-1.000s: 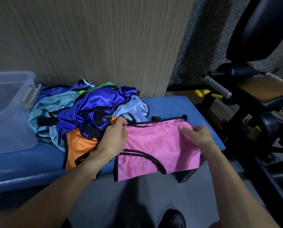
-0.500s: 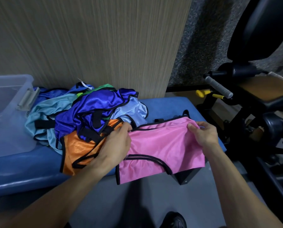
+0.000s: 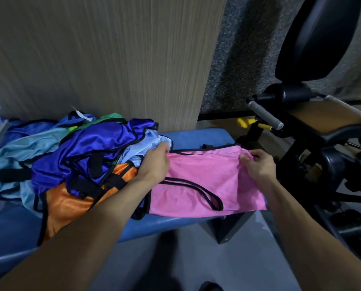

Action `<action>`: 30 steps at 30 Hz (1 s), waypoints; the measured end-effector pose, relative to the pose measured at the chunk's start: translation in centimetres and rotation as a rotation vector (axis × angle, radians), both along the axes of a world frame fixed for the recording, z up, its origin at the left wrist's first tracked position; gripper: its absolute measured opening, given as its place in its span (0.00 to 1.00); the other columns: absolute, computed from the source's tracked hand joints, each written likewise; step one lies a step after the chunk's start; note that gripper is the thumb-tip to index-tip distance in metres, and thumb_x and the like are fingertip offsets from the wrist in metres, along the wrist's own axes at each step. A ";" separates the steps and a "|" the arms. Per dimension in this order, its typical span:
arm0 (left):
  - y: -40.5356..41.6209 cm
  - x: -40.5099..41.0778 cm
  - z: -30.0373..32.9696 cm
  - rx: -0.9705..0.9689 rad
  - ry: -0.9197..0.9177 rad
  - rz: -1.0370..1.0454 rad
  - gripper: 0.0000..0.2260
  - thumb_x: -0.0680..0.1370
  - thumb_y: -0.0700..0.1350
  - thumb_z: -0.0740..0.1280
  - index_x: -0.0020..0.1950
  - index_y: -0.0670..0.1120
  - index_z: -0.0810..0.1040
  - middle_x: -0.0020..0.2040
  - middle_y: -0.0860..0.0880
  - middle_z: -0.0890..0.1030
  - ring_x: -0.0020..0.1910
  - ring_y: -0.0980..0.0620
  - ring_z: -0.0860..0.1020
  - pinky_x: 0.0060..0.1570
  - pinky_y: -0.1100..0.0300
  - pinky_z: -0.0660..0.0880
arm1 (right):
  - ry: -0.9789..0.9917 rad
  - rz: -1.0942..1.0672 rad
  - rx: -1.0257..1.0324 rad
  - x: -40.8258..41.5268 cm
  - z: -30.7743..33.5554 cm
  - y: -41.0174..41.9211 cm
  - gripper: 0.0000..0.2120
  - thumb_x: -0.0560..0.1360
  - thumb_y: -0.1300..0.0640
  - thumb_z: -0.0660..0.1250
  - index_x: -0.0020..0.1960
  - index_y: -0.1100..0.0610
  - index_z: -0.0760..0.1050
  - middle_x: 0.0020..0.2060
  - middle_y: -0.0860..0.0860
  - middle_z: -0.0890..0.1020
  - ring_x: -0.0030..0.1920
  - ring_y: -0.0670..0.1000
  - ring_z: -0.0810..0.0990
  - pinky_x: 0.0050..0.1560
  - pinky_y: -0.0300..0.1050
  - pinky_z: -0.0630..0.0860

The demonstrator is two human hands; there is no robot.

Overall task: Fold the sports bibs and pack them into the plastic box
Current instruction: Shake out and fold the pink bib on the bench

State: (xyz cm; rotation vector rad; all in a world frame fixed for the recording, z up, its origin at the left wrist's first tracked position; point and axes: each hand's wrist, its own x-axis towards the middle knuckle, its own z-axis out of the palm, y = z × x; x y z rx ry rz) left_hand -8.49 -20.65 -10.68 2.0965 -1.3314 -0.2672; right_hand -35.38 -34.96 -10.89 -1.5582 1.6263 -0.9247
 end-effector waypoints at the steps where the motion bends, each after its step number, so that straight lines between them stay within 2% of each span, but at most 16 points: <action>1: -0.2 0.3 -0.1 0.004 0.028 0.018 0.11 0.80 0.35 0.58 0.60 0.43 0.75 0.53 0.37 0.81 0.54 0.37 0.78 0.53 0.51 0.74 | 0.026 0.017 0.022 0.2 -0.2 -0.3 0.20 0.74 0.50 0.77 0.62 0.56 0.81 0.51 0.53 0.83 0.55 0.55 0.82 0.62 0.54 0.79; 4: -0.6 0.5 -0.3 0.031 0.048 0.028 0.11 0.80 0.36 0.59 0.61 0.44 0.74 0.54 0.37 0.81 0.56 0.37 0.78 0.53 0.51 0.72 | 0.107 0.078 0.067 -0.3 -0.2 -1.1 0.25 0.74 0.46 0.75 0.66 0.57 0.77 0.57 0.56 0.83 0.58 0.57 0.82 0.63 0.55 0.78; 6: -0.7 -0.1 0.0 0.064 -0.011 -0.002 0.13 0.79 0.35 0.60 0.63 0.42 0.72 0.57 0.37 0.79 0.57 0.36 0.77 0.55 0.47 0.73 | 0.195 0.131 0.081 -1.0 0.5 -1.6 0.24 0.76 0.44 0.71 0.67 0.56 0.77 0.58 0.56 0.83 0.59 0.58 0.81 0.63 0.54 0.78; 9: -0.6 -1.9 0.8 -0.011 -0.413 -0.054 0.24 0.73 0.37 0.66 0.69 0.44 0.70 0.65 0.42 0.72 0.61 0.38 0.72 0.56 0.42 0.74 | 0.393 0.224 -0.049 -1.7 1.6 -2.0 0.19 0.80 0.47 0.66 0.66 0.55 0.78 0.57 0.57 0.83 0.59 0.60 0.80 0.62 0.50 0.76; 11: -1.1 -3.7 1.0 -0.175 -0.536 -0.176 0.23 0.72 0.39 0.67 0.68 0.45 0.74 0.63 0.45 0.73 0.58 0.41 0.72 0.55 0.44 0.74 | 0.449 0.330 -0.230 -1.9 1.8 -2.0 0.15 0.80 0.52 0.68 0.64 0.55 0.79 0.53 0.55 0.80 0.54 0.56 0.80 0.58 0.47 0.75; 13: -1.9 -5.1 0.6 -0.174 -0.458 -0.354 0.14 0.78 0.42 0.64 0.64 0.48 0.76 0.58 0.48 0.76 0.56 0.44 0.74 0.56 0.47 0.73 | 0.468 0.463 -0.344 -1.9 2.3 -2.2 0.10 0.78 0.55 0.71 0.59 0.54 0.81 0.51 0.52 0.79 0.49 0.52 0.79 0.54 0.45 0.74; 15: -3.2 -5.5 -0.3 -0.049 -0.389 -0.385 0.11 0.82 0.47 0.61 0.63 0.50 0.76 0.58 0.51 0.77 0.57 0.45 0.75 0.58 0.49 0.70 | 0.520 0.601 -0.374 -1.7 2.8 -2.7 0.08 0.74 0.57 0.74 0.53 0.53 0.82 0.48 0.51 0.80 0.47 0.52 0.80 0.52 0.47 0.75; 19: -5.6 -5.0 -0.9 -0.040 -0.466 -0.343 0.10 0.83 0.52 0.61 0.62 0.52 0.75 0.58 0.53 0.76 0.58 0.47 0.72 0.58 0.51 0.66 | 0.641 0.706 -0.400 -1.5 3.3 -4.0 0.12 0.70 0.58 0.77 0.52 0.52 0.82 0.44 0.49 0.78 0.44 0.50 0.77 0.46 0.48 0.76; 23: -6.8 -4.5 -0.4 0.023 -0.458 -0.392 0.13 0.80 0.57 0.65 0.60 0.53 0.74 0.57 0.54 0.75 0.59 0.49 0.70 0.57 0.52 0.63 | 0.678 0.780 -0.454 -1.3 3.4 -4.9 0.09 0.70 0.56 0.78 0.48 0.53 0.80 0.38 0.45 0.76 0.38 0.49 0.75 0.38 0.47 0.73; 27: -7.4 -4.3 -0.2 0.035 -0.436 -0.460 0.13 0.80 0.58 0.66 0.60 0.53 0.73 0.56 0.55 0.73 0.58 0.50 0.68 0.57 0.52 0.61 | 0.709 0.810 -0.510 -1.3 3.1 -4.9 0.09 0.69 0.62 0.75 0.44 0.51 0.79 0.36 0.42 0.74 0.38 0.47 0.73 0.39 0.36 0.68; 30: -7.8 -4.2 0.2 0.030 -0.386 -0.496 0.08 0.80 0.56 0.68 0.54 0.54 0.74 0.51 0.57 0.73 0.55 0.52 0.68 0.57 0.52 0.60 | 0.714 0.802 -0.535 -1.4 3.2 -4.3 0.09 0.67 0.63 0.71 0.42 0.51 0.75 0.37 0.43 0.75 0.41 0.49 0.73 0.40 0.47 0.73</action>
